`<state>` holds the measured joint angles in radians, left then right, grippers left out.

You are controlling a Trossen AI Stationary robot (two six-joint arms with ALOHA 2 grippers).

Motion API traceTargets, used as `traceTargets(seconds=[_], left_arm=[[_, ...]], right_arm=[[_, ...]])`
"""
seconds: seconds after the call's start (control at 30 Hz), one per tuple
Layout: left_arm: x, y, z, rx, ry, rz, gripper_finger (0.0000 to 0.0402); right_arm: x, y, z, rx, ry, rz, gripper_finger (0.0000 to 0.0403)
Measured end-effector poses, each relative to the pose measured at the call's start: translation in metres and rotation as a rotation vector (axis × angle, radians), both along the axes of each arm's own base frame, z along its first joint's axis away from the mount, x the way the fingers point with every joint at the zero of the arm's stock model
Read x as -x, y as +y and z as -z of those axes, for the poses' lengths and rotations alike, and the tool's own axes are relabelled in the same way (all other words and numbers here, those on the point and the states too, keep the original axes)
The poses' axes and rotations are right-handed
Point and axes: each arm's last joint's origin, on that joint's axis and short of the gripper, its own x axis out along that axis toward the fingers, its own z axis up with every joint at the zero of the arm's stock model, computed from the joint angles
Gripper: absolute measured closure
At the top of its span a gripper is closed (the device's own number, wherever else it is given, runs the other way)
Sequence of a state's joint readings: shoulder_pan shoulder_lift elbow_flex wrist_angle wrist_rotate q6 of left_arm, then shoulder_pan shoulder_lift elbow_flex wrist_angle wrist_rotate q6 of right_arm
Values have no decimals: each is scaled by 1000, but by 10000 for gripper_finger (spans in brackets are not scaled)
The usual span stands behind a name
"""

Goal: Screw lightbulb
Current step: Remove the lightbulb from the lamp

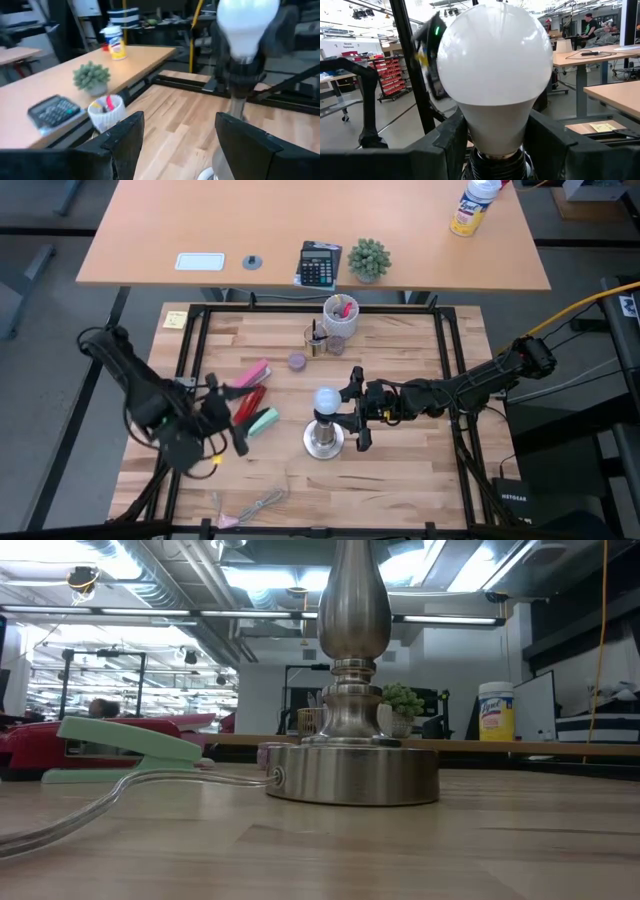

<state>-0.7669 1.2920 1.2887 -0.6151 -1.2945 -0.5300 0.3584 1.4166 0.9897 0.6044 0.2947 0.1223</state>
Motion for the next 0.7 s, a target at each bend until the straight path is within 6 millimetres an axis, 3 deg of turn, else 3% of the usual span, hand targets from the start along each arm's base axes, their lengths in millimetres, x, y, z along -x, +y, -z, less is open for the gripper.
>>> traceTargets(seconds=[0.13, 0.23, 0.43, 0.7], left_arm=[[2, -7, 39, 60, -96, -77, 164], [-3, -5, 57, 164, -183, -122, 164], [-15, 5, 68, 407, -324, -168, 164], [-27, 23, 70, 535, -393, -238, 164]], right_arm=[[0, 0, 0, 0, 0, 0, 223], [0, 0, 0, 0, 0, 0, 223], [0, 0, 0, 0, 0, 1, 223], [0, 0, 0, 0, 0, 2, 223]])
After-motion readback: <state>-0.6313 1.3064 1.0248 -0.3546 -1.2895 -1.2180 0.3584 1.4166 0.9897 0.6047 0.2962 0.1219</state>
